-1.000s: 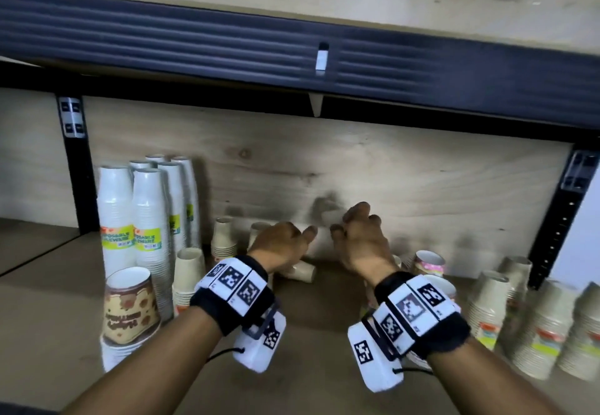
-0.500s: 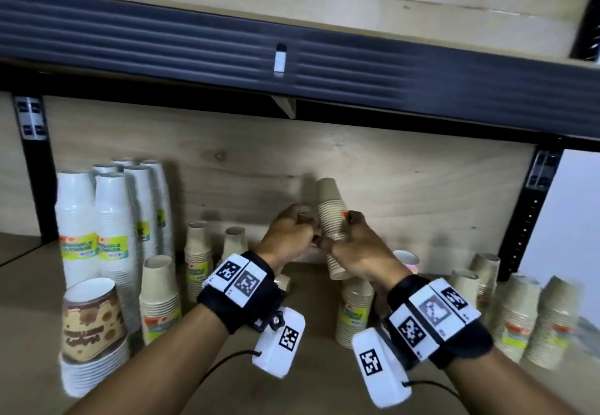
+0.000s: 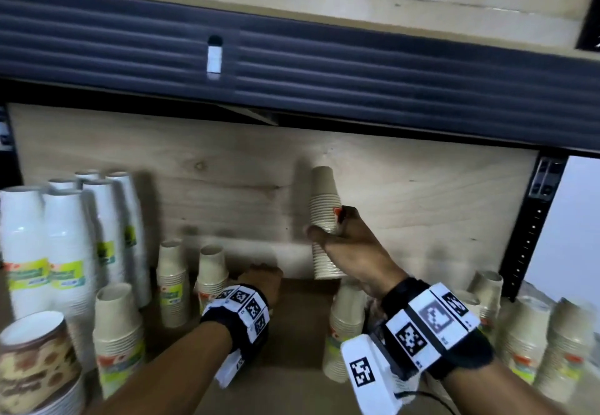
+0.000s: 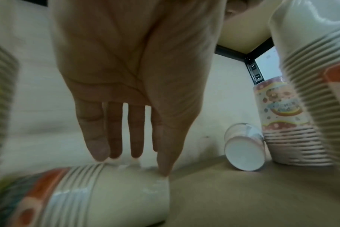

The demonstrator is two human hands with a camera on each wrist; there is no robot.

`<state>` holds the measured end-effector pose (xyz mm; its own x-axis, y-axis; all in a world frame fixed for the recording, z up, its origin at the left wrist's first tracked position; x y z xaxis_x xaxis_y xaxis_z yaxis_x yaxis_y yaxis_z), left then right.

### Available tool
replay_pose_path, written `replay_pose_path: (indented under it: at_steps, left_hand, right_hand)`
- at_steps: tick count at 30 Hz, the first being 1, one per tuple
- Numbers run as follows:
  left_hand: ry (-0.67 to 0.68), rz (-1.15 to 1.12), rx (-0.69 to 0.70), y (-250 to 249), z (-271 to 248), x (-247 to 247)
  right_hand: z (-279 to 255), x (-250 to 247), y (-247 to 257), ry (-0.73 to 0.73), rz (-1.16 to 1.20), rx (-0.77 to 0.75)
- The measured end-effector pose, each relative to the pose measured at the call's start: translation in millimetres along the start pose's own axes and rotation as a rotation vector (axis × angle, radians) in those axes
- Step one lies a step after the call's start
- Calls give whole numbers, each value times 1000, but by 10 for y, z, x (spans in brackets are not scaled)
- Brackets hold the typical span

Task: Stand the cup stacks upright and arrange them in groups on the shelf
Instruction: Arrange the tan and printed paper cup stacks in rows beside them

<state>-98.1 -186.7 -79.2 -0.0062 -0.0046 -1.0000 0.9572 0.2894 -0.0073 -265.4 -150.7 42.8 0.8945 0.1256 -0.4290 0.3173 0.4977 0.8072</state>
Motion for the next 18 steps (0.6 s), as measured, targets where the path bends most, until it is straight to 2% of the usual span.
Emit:
replay_pose_path:
  at_steps: [3,10,13,18]
  left_hand:
    - [53,-6,8,-53,78,78]
    - [75,127,-11,-118,34,87]
    - [26,120,34,-146,-75,-44]
    - [-148,-28,102,-128,-314,-407]
  right_hand:
    - [53,-52,-48,-32,-7,0]
    - [121,-155,-101,-98,-39,-30]
    - [122,-173,-94,-98,-18,-40]
    - [113,-193,14,-103,-60,-51]
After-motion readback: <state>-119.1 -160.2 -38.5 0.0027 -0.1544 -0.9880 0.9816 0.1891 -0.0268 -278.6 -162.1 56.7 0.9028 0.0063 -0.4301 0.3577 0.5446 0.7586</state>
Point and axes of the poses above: each hand's wrist, its own z-axis towards the middle knuckle, its own x-axis out of the palm, y = z × x, the point moved 4 cm from there along z, towards the middle knuckle, and after that the axes turned 7 degrees about -x, right-handed, at the moved point
